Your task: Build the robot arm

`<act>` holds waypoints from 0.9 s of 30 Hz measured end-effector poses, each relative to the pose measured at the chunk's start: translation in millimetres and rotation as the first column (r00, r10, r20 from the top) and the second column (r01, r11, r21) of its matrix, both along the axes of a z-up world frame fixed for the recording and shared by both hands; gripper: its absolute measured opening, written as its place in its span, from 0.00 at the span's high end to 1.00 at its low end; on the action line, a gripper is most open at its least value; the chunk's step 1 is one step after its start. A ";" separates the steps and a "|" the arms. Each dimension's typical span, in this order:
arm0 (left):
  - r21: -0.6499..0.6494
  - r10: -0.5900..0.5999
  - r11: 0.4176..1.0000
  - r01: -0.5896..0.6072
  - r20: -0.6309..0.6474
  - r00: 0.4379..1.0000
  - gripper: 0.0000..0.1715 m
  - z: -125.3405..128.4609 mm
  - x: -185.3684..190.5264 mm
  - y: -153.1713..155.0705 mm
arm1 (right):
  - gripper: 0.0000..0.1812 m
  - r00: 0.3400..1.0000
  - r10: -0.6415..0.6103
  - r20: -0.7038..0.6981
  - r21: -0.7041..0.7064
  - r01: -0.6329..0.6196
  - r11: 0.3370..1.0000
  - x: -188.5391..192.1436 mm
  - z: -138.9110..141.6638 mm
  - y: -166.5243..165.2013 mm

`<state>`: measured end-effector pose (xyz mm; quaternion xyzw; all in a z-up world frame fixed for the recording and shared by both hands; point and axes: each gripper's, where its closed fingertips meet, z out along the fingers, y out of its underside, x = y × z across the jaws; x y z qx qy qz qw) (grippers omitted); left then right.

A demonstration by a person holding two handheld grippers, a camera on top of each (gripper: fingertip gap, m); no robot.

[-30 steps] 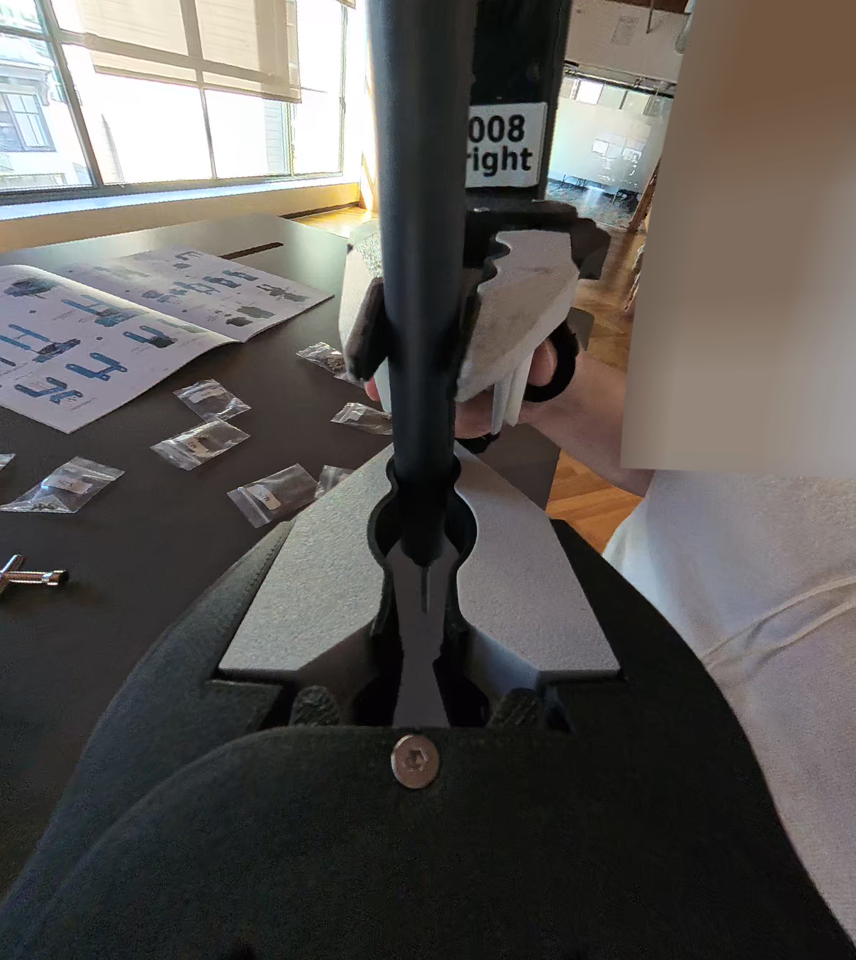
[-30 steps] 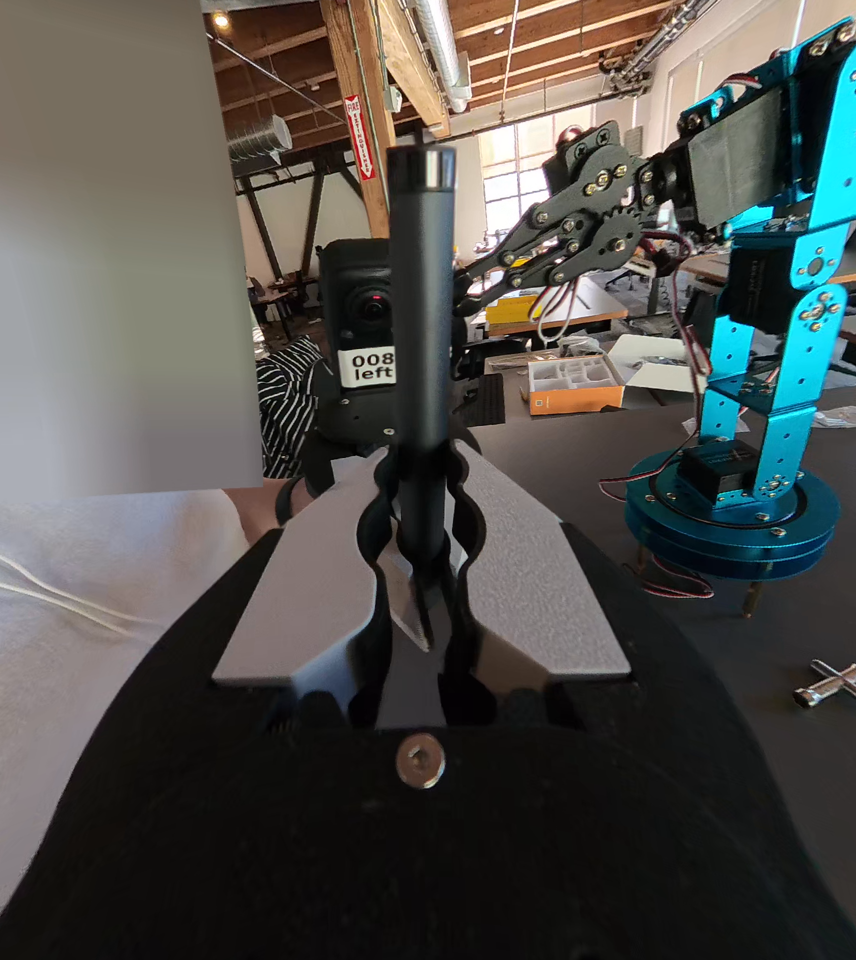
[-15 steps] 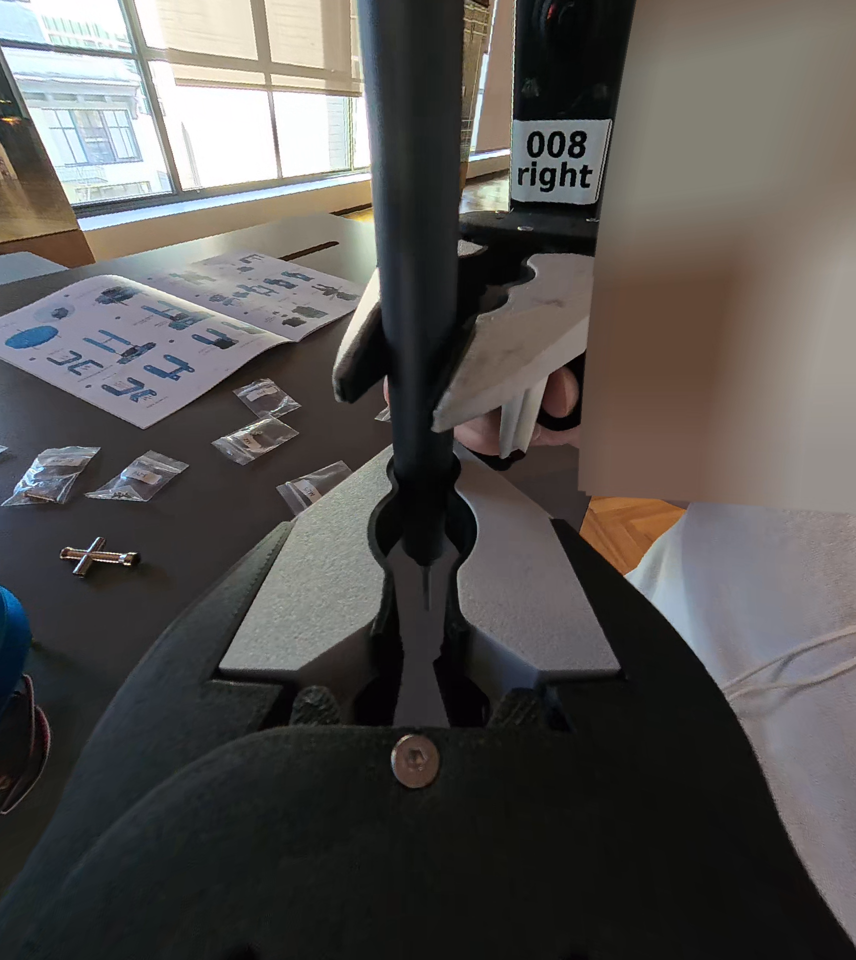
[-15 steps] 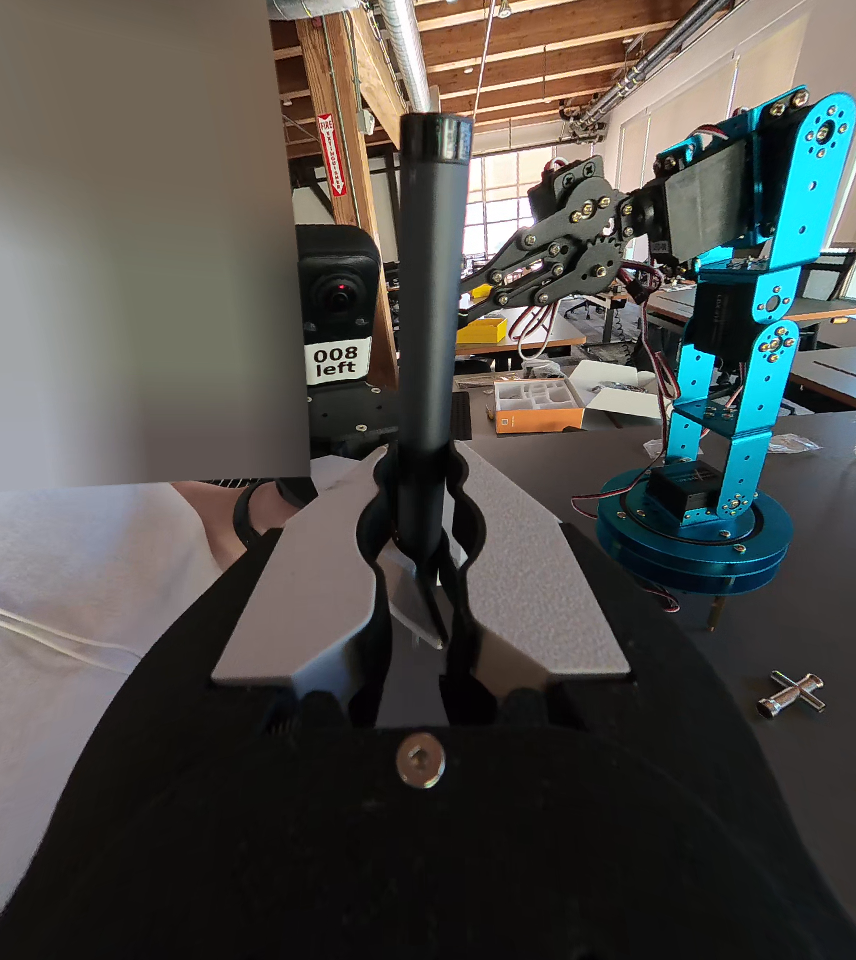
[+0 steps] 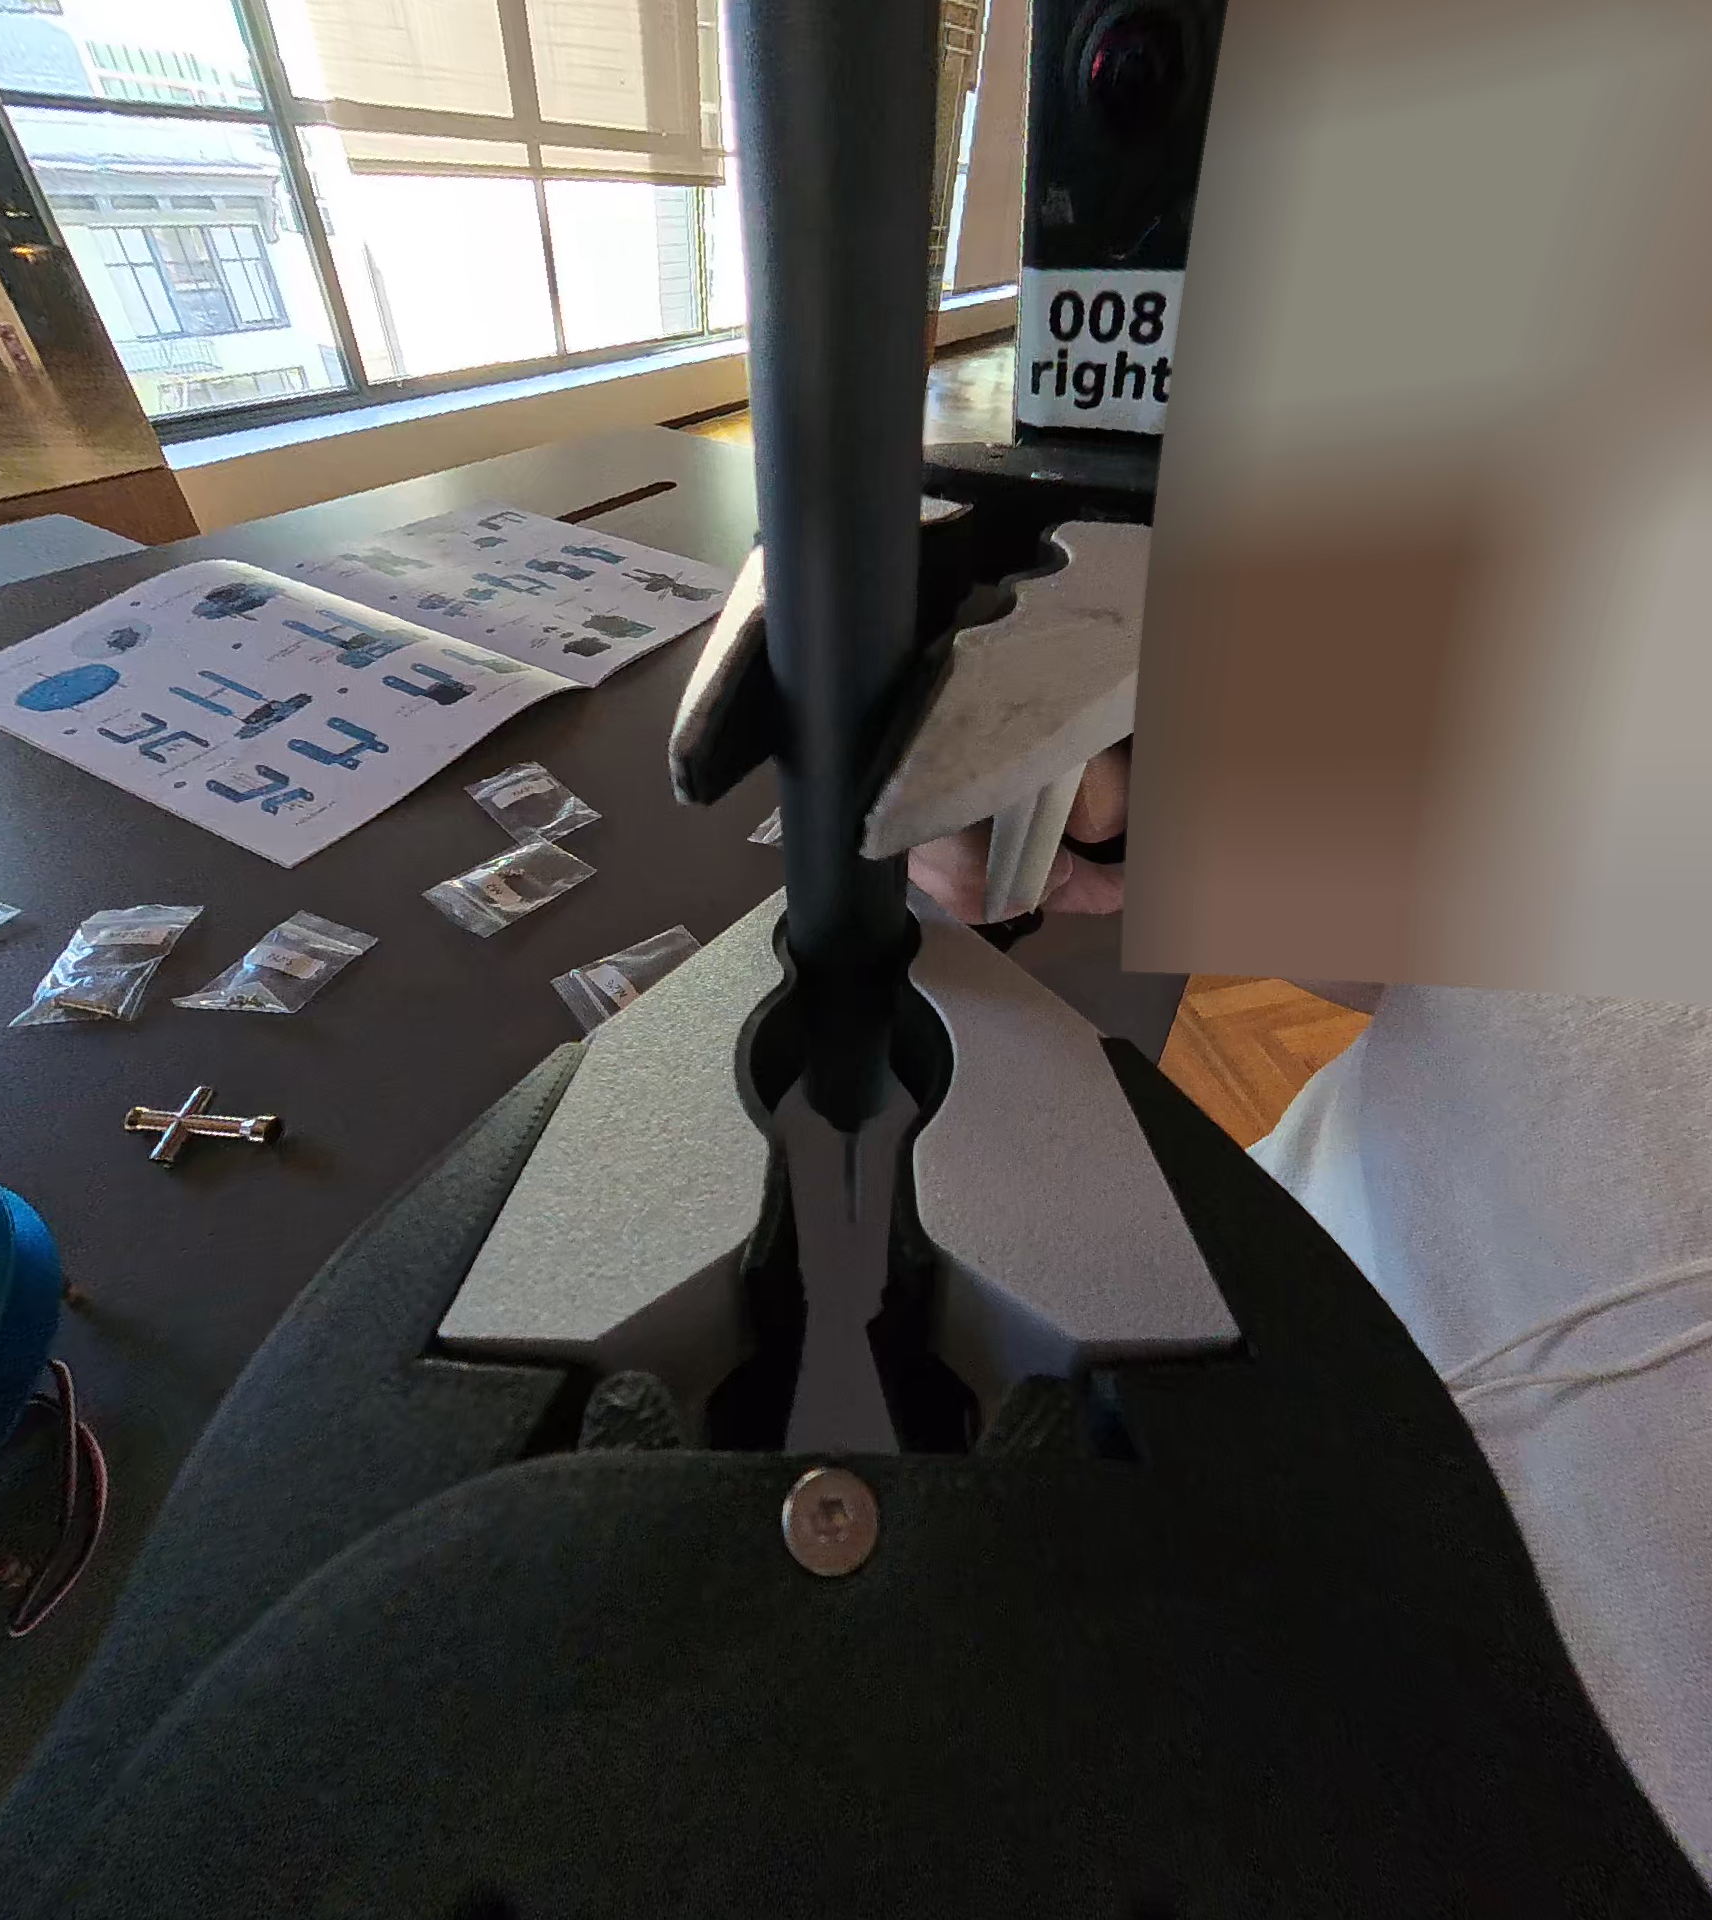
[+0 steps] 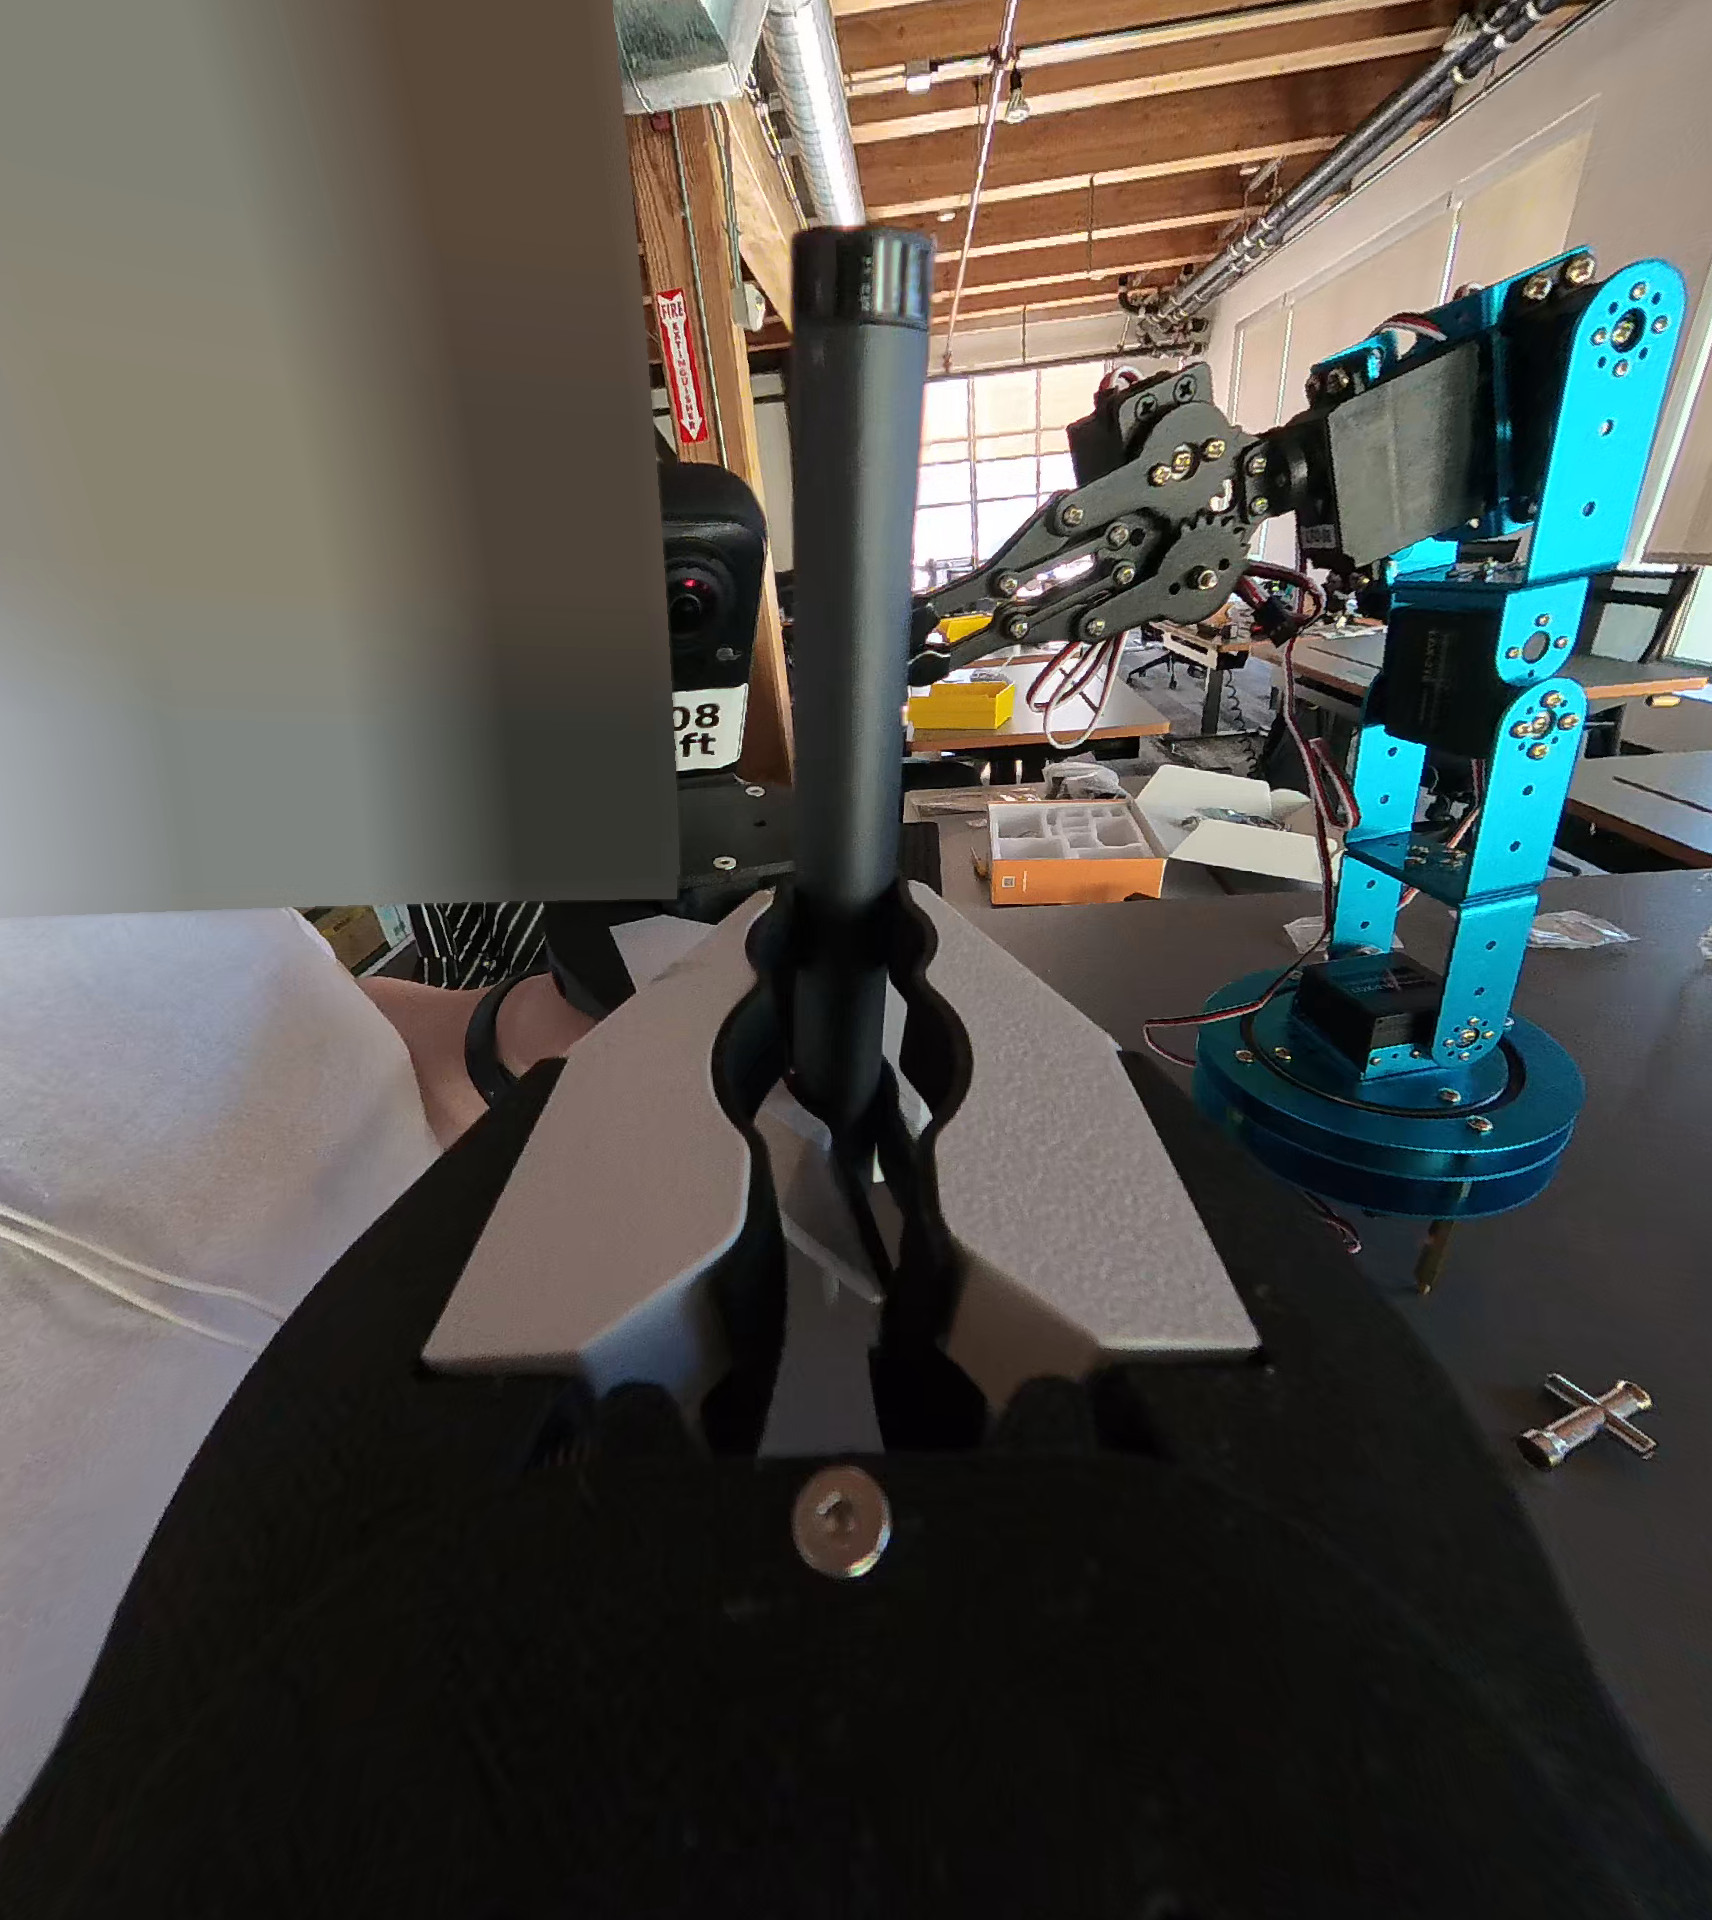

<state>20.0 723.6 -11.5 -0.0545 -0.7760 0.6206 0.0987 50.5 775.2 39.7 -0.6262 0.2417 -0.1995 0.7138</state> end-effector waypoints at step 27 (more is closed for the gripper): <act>0.023 0.047 0.999 -0.049 0.072 0.996 0.95 4.6 -5.6 2.2 | 0.91 1.000 0.031 0.003 0.005 -0.031 1.000 -9.7 5.5 8.3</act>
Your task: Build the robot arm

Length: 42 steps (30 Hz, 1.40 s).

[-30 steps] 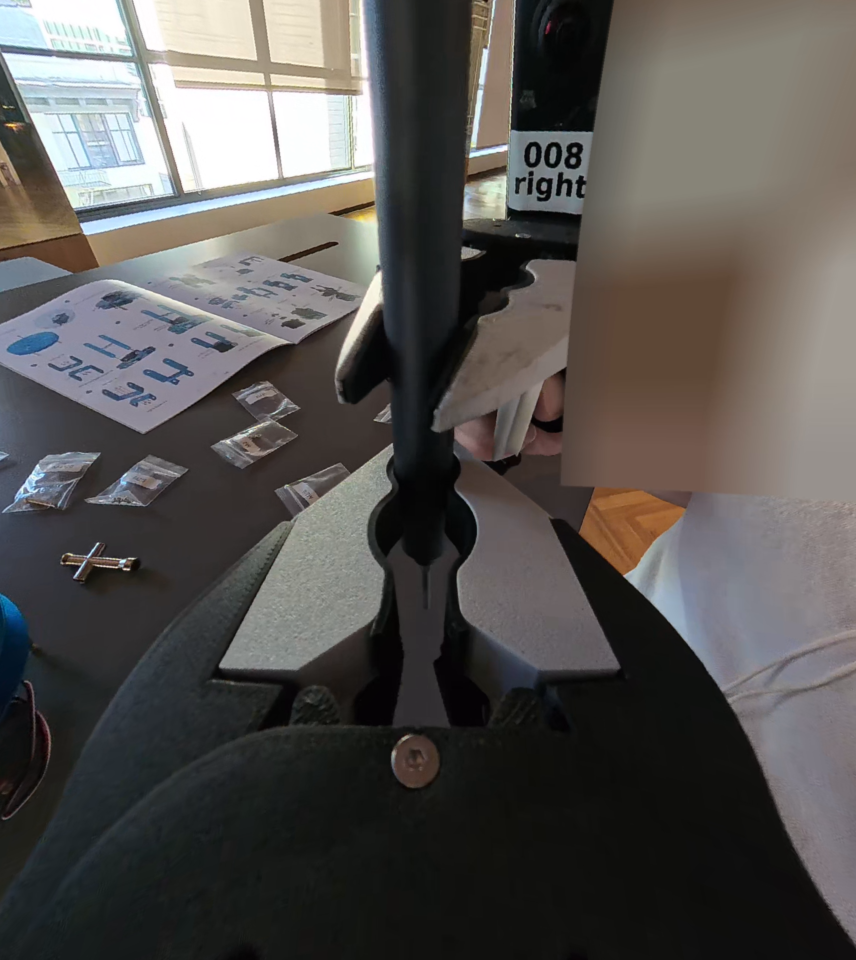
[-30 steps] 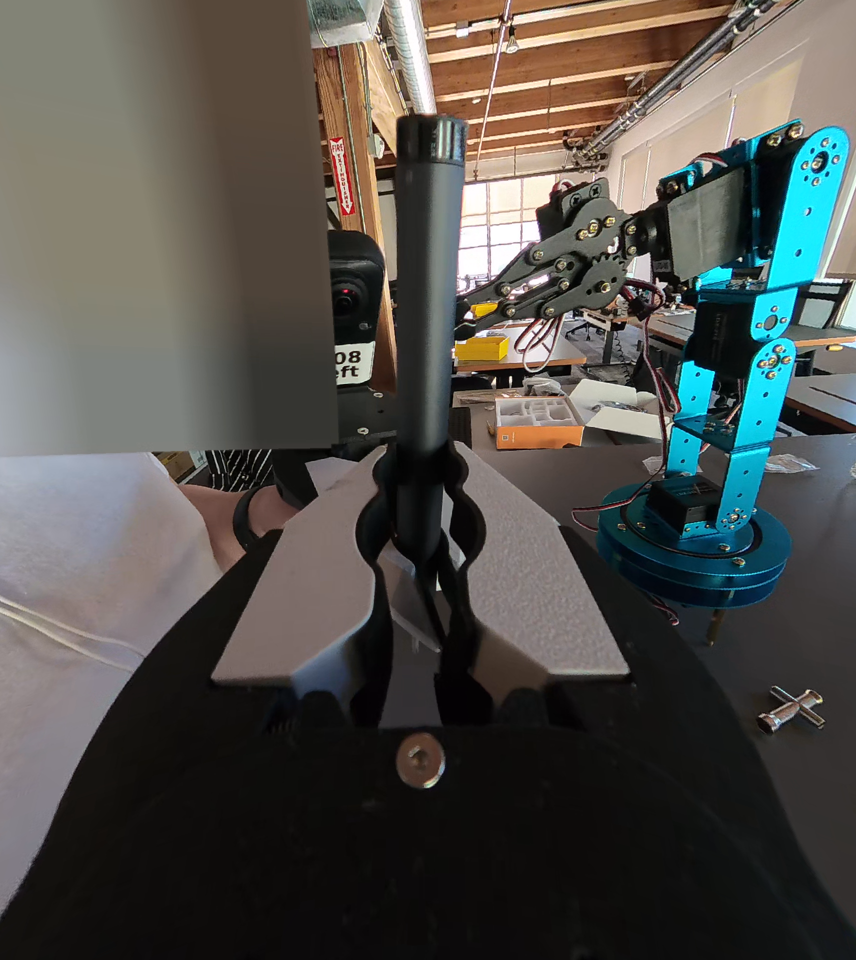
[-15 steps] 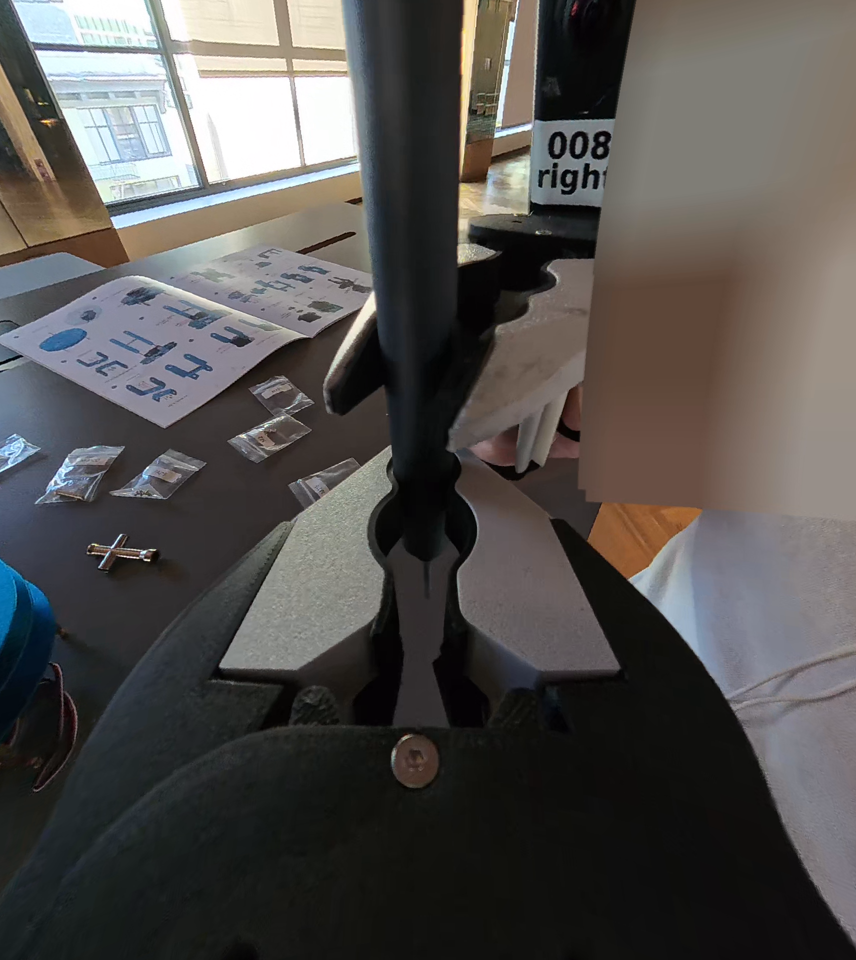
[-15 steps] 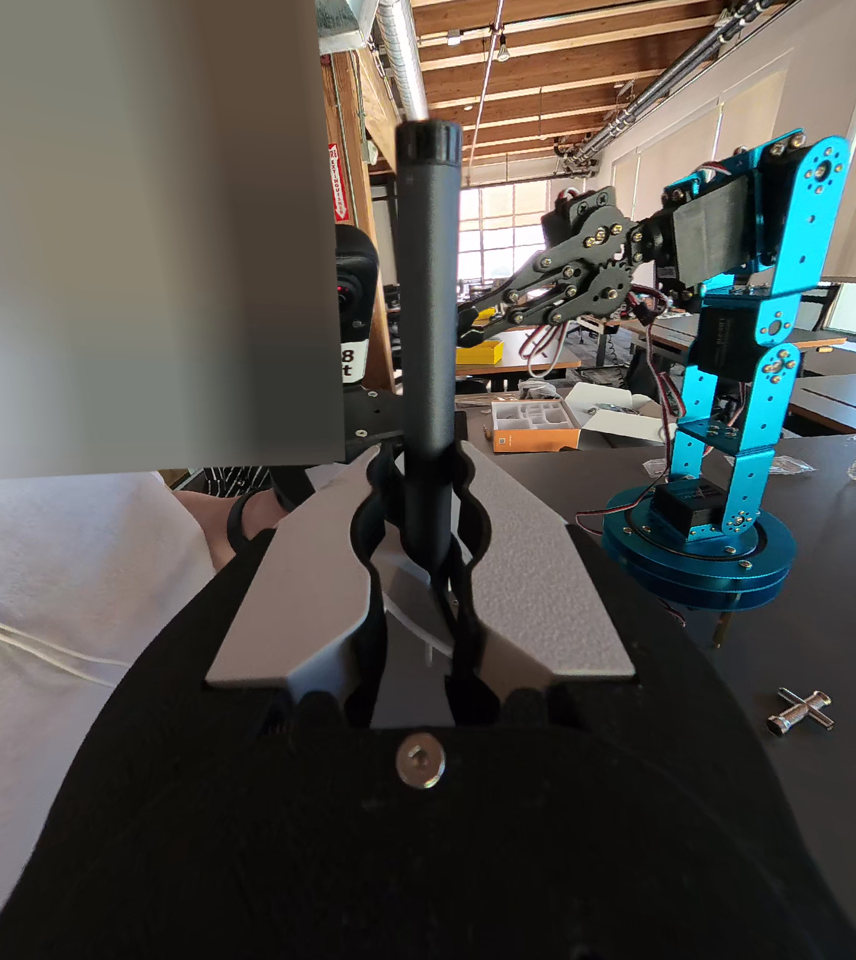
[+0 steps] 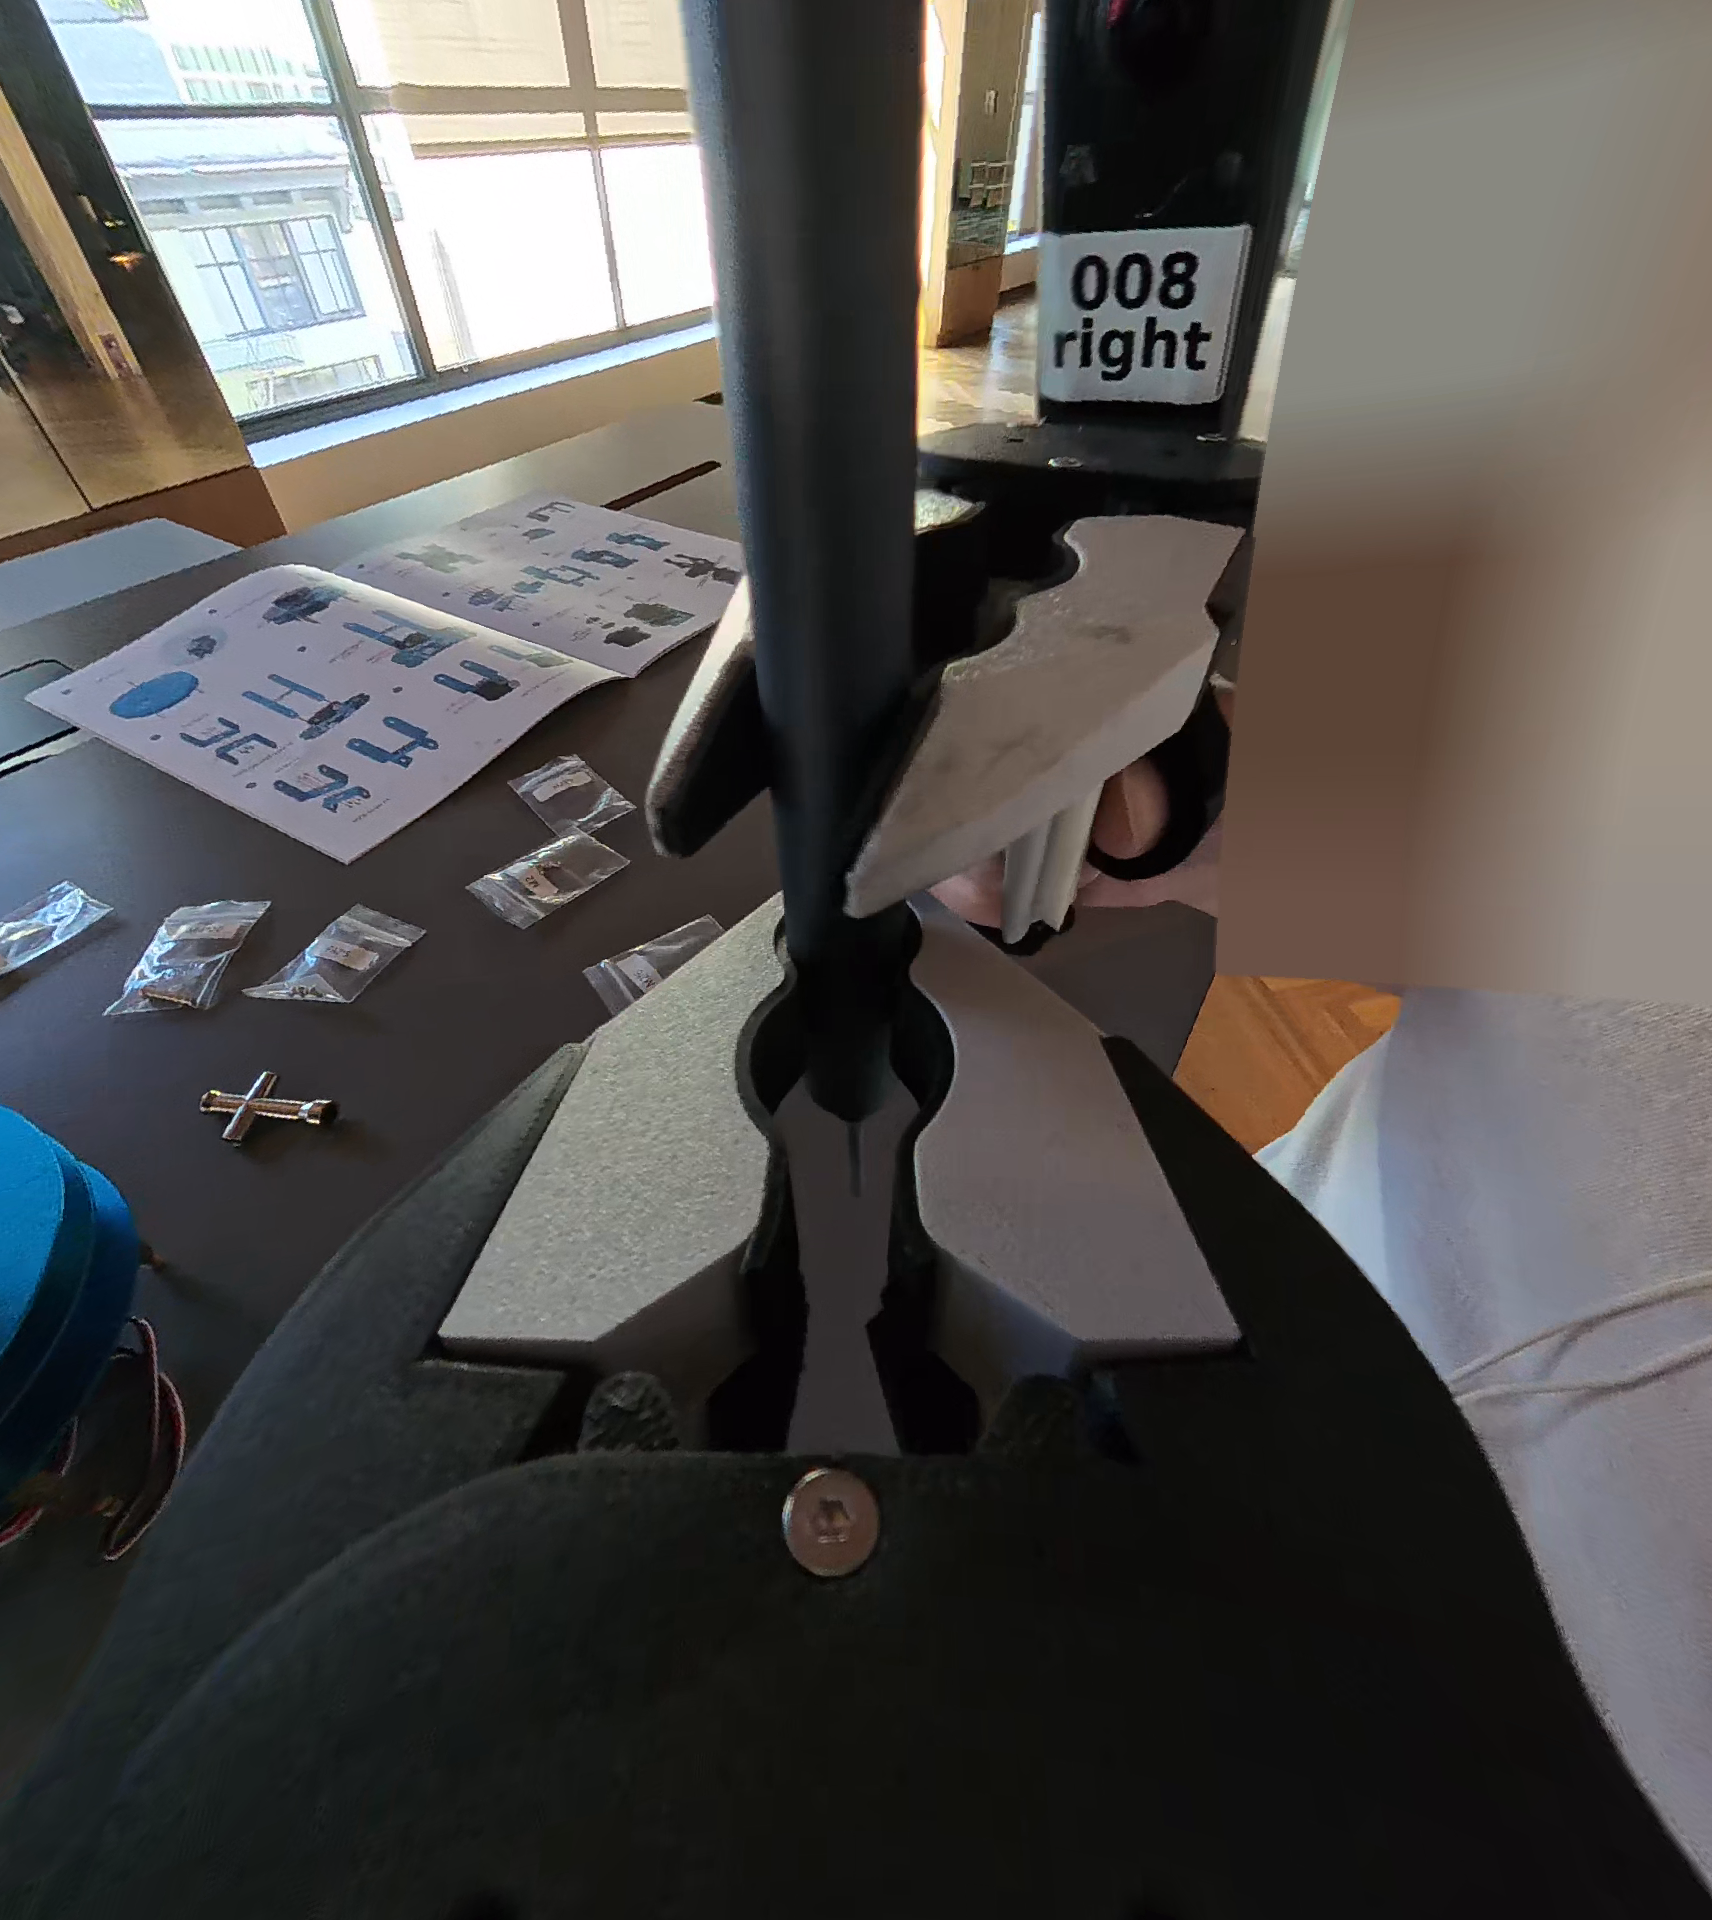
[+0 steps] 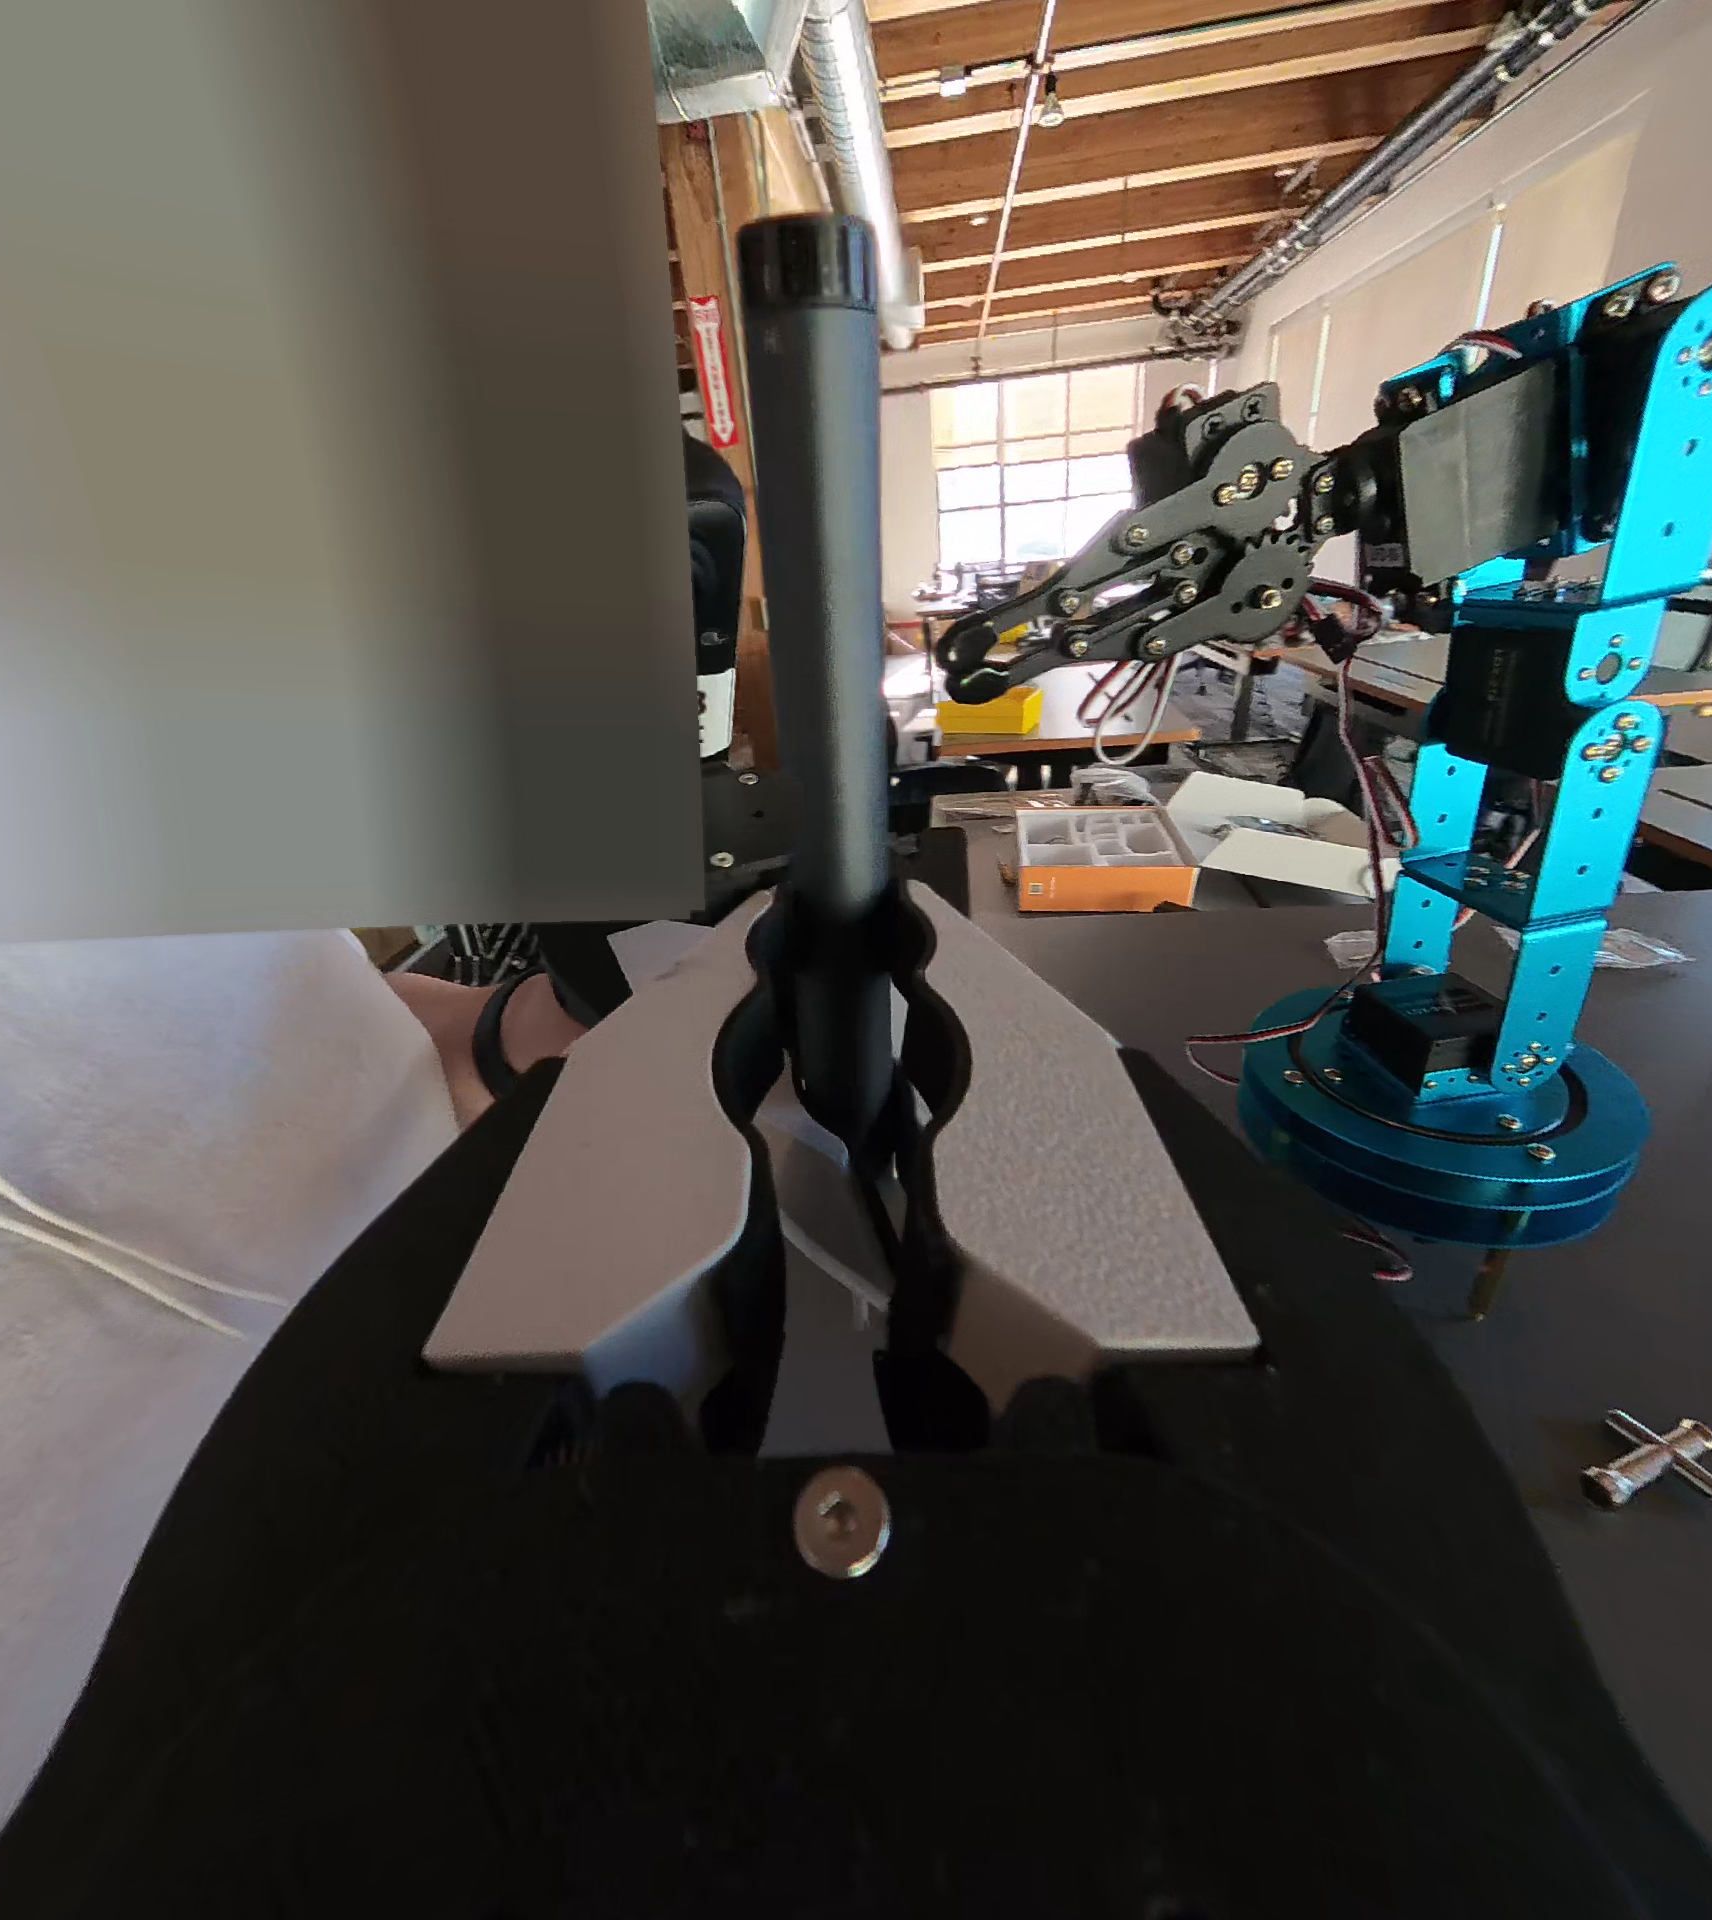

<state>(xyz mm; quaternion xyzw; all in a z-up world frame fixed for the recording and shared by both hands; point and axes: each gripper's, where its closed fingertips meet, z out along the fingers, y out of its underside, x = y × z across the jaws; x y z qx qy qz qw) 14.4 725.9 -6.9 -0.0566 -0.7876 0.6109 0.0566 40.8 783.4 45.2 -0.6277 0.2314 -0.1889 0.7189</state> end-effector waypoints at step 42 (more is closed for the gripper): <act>0.042 -0.032 0.999 0.035 -0.060 0.998 0.95 -14.5 -5.3 3.1 | 0.92 0.961 0.165 -0.221 -0.191 -0.209 0.959 -15.1 -14.7 -23.6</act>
